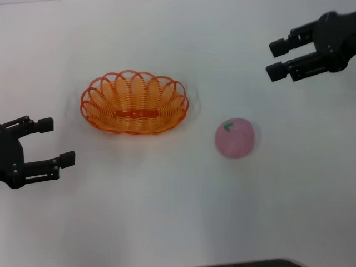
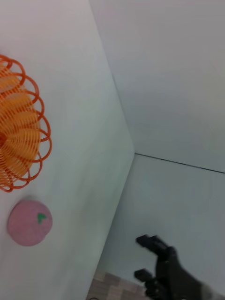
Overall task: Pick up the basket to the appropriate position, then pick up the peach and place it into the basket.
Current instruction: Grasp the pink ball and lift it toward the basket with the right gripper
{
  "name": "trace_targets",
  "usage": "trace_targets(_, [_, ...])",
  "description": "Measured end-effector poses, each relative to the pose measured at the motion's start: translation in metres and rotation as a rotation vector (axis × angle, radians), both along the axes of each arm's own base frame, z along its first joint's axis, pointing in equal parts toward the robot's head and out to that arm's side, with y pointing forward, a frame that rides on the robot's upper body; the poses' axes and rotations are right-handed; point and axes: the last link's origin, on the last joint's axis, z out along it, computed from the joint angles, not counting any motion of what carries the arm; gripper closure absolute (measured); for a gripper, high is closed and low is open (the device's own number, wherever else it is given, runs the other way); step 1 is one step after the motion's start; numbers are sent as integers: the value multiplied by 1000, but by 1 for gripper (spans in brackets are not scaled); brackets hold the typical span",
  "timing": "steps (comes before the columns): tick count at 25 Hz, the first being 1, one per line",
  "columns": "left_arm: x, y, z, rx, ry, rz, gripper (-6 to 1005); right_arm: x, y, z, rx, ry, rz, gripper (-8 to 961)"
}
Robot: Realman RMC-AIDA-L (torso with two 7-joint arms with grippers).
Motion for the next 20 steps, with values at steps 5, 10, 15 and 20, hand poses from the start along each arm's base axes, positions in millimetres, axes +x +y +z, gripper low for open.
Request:
trace_targets(5, [2,2,-3,-18,2,-6,114,-26,12,0,9,-216,33,369])
trace_targets(10, [4,4,-6,-27,-7,-7,114,-33,14,-31,-105,-389,50,377])
trace_targets(15, [6,6,-7,-33,-13,-12,114,-34,15,-51,-145,-481,63,386])
trace_targets(20, [8,9,-11,-48,-31,-16,114,-33,17,-73,-146,-541,84,395])
